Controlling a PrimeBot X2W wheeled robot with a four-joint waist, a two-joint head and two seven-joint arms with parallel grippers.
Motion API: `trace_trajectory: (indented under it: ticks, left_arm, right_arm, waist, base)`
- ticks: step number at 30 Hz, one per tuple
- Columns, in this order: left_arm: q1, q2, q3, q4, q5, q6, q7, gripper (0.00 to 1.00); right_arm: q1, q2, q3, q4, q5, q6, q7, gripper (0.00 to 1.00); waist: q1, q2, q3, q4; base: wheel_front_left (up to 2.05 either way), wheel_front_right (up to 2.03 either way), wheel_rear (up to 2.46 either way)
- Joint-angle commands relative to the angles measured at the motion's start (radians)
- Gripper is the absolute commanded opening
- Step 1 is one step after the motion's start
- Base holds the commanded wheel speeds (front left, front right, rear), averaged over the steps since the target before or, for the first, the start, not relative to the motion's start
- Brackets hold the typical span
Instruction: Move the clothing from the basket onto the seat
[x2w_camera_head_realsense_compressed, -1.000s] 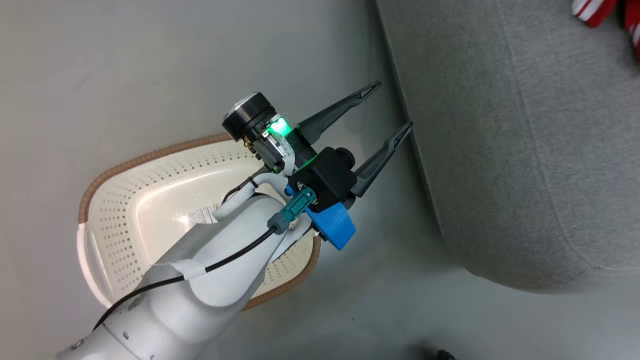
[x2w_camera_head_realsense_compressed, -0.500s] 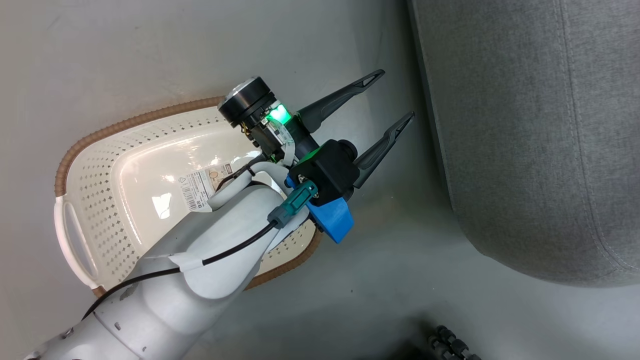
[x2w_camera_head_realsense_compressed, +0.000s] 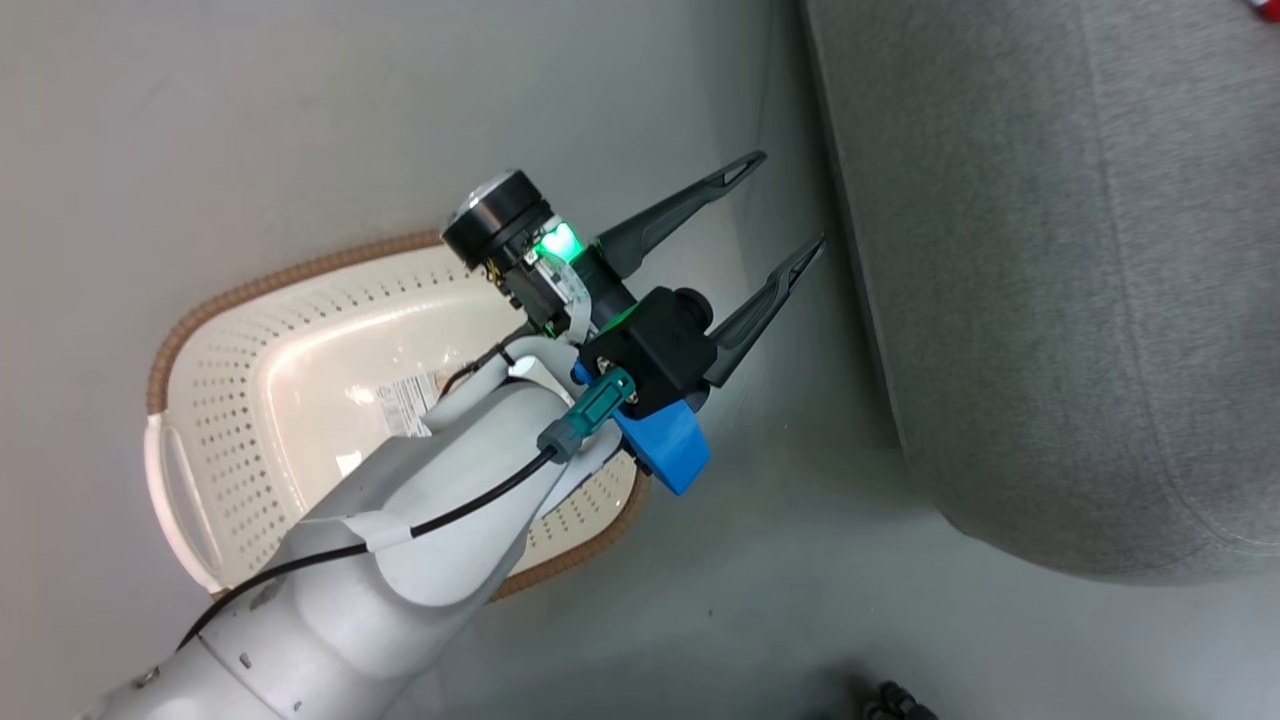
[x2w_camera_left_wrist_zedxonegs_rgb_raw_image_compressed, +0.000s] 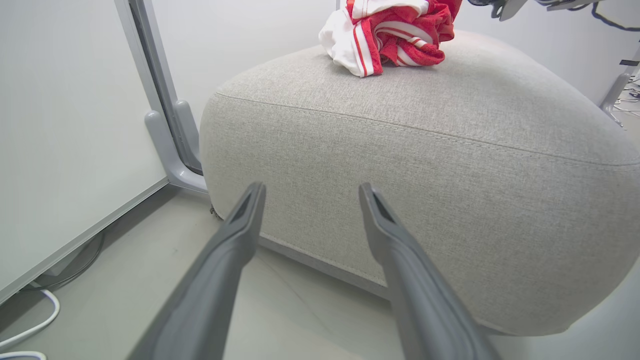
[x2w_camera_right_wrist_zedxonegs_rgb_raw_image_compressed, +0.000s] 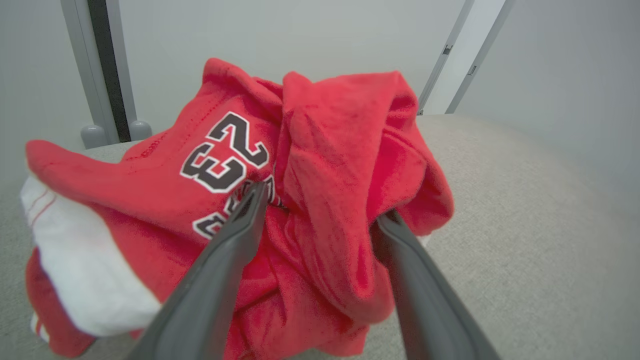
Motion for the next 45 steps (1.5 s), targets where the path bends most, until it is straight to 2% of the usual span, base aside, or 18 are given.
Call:
trace_trajectory:
  ticks: [1,6,12,16,22,28,34,45]
  left_arm:
    - [0.018,-0.004,0.005,0.003,-0.010,0.009,-0.005,1.00]
    - [0.069,-0.008,0.023,0.000,-0.032,0.020,-0.008,1.00]
    - [0.162,0.004,0.081,-0.031,-0.062,0.050,-0.008,1.00]
    - [0.245,0.016,0.154,-0.062,-0.080,0.079,-0.008,1.00]
    - [0.341,0.023,0.271,-0.102,-0.093,0.112,-0.008,1.00]
    - [0.428,0.023,0.401,-0.142,-0.085,0.133,-0.008,1.00]
    - [0.507,0.010,0.523,-0.171,-0.068,0.133,-0.008,1.00]
    - [0.652,-0.024,0.687,-0.196,-0.017,0.106,-0.008,1.00]
  right_arm:
    - [0.054,0.015,-0.004,-0.033,-0.001,0.000,0.000,1.00]
    - [0.220,0.065,-0.018,-0.156,-0.001,0.000,0.000,1.00]
    - [0.388,0.131,0.028,-0.324,-0.007,0.000,0.000,1.00]
    - [0.485,0.168,0.106,-0.449,0.013,0.000,0.000,1.00]
    - [0.567,0.208,0.217,-0.551,0.028,0.000,0.000,1.00]
    - [0.618,0.242,0.313,-0.608,0.036,0.000,0.000,1.00]
    - [0.656,0.263,0.384,-0.623,0.037,0.000,0.000,1.00]
    - [0.775,0.311,0.412,-0.651,0.019,0.000,0.000,1.00]
  waist:
    - [-0.0001,0.0000,-0.054,-0.004]
    - [-0.0001,0.0000,-0.158,-0.014]
    - [-0.0001,0.0000,-0.279,-0.015]
    - [-0.0001,0.0000,-0.362,0.022]
    - [-0.0001,0.0000,-0.449,0.098]
    - [-0.0001,0.0000,-0.508,0.174]
    - [-0.0001,0.0000,-0.550,0.232]
    - [-0.0001,0.0000,-0.619,0.275]
  base:
    - [0.00,0.00,0.00]
    - [0.00,0.00,0.00]
    - [0.00,0.00,0.00]
    - [0.00,0.00,0.00]
    - [0.00,0.00,0.00]
    - [0.00,0.00,0.00]
    - [0.00,0.00,0.00]
    - [0.00,0.00,0.00]
